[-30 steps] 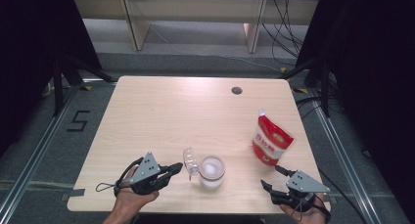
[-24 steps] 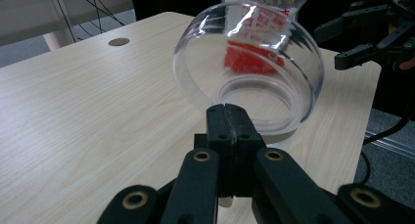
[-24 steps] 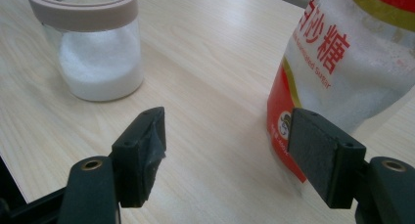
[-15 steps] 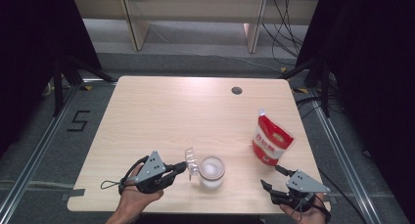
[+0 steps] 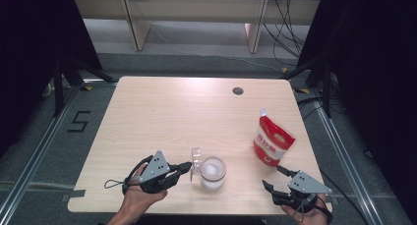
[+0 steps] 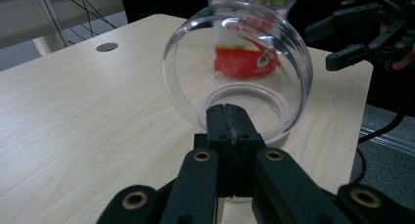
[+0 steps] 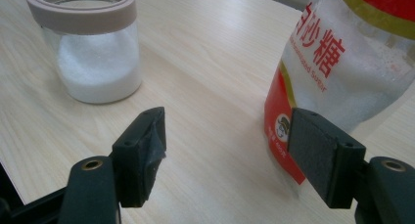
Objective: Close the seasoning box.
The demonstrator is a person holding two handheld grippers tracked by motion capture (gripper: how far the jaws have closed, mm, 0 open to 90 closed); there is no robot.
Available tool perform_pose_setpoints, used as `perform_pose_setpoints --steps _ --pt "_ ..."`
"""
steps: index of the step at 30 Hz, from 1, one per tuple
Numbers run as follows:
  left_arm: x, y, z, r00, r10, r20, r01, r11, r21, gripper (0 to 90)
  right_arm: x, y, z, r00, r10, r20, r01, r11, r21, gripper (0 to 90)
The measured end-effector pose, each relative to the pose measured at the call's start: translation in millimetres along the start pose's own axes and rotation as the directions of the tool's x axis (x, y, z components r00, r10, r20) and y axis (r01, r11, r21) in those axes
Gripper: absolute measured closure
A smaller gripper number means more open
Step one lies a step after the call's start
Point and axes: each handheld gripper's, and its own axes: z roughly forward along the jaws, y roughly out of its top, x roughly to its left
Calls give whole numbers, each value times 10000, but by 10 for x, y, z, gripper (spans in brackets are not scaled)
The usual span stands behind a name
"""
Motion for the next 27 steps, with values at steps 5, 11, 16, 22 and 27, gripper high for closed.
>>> perform_pose_setpoints --steps 5,11,16,22,27 --pt "-7 14 17 9999 119 14 -119 9999 114 891 -14 0 5 9998 -185 -10 185 9998 -32 316" --pt "-15 29 39 9991 393 159 -395 9992 82 889 -12 3 9 9996 -260 -57 260 9996 -94 316" --pt "-13 37 30 9997 188 162 -188 9998 25 874 -13 1 11 9997 -250 -68 250 9997 -40 316" --pt "59 28 -29 9988 -286 394 288 9996 -46 690 -16 3 3 9998 -204 -58 203 9997 -126 317" --pt "76 19 -55 9973 -689 252 688 9976 68 530 0 8 -4 9998 -4 -174 4 10000 -40 316"
